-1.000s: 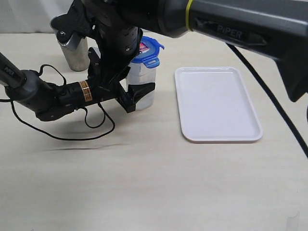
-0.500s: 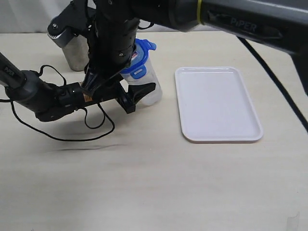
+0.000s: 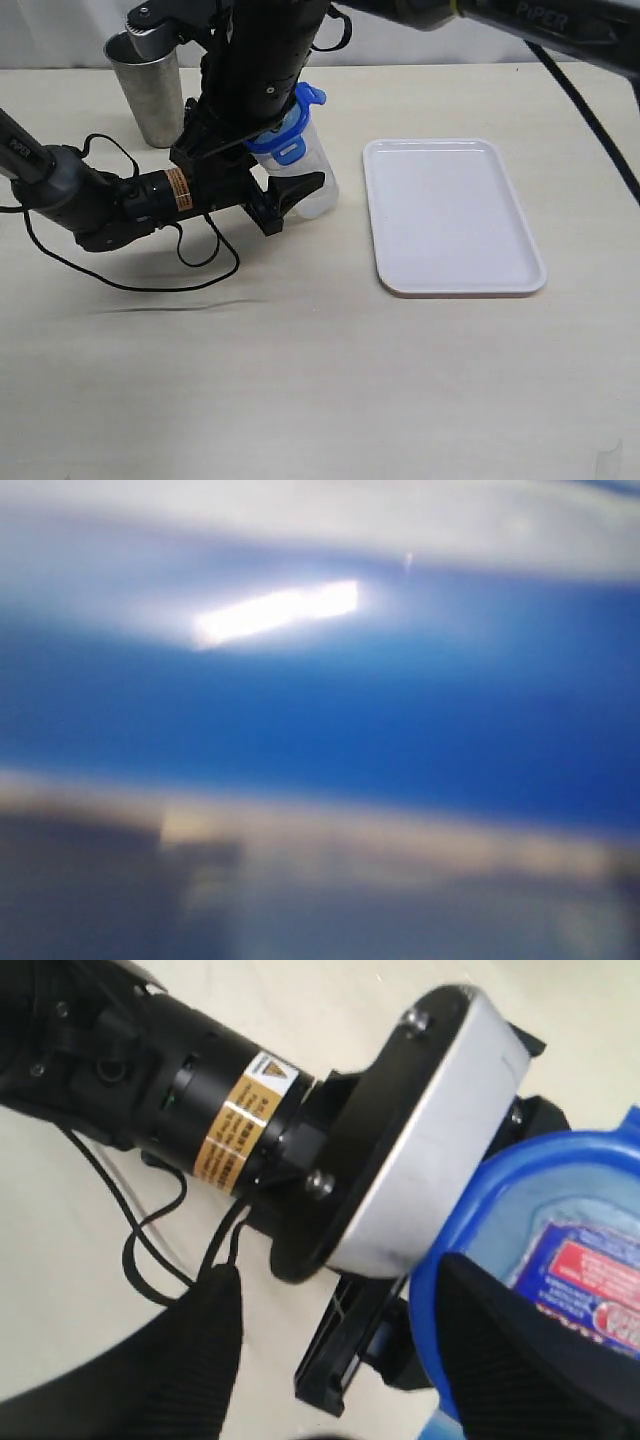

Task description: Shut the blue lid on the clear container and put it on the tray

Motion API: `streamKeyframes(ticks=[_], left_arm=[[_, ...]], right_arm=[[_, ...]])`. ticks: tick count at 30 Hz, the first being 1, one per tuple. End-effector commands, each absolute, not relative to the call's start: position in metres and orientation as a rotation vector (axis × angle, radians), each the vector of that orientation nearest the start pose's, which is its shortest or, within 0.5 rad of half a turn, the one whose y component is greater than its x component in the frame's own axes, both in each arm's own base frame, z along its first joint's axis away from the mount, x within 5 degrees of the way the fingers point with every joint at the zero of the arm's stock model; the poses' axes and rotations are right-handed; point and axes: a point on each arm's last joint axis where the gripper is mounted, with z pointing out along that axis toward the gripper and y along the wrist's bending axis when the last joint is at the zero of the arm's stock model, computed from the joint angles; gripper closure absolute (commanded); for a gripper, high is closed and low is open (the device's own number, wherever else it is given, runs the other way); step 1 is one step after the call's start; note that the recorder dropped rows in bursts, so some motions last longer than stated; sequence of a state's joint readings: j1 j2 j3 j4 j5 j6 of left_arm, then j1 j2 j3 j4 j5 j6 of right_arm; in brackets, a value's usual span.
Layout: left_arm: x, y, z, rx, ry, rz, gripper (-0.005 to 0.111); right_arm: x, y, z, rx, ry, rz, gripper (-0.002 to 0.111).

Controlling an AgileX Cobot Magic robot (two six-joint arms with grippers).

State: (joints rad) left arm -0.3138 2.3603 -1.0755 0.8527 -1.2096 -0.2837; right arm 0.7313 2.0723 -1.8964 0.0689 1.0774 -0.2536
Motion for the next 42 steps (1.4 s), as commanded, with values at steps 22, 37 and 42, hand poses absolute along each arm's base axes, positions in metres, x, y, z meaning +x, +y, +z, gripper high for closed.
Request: streamKeyframes(ticks=[22, 37, 42], left_arm=[[0.365, -0.185, 0.095, 1.038, 1.553, -0.774, 0.107], [0.359, -0.184, 0.107, 1.175, 1.564, -0.785, 0.107], [0.357, -0.184, 0.105, 1.196, 1.575, -0.798, 0.107]], right_arm=[[0.336, 0.241, 0.357, -1.088, 2.394, 0.296, 0.054], [0.334, 0.24, 0.333, -1.576, 2.218, 0.175, 0.055], [0.328, 0.238, 0.303, -1.839, 2.134, 0.15, 0.059]])
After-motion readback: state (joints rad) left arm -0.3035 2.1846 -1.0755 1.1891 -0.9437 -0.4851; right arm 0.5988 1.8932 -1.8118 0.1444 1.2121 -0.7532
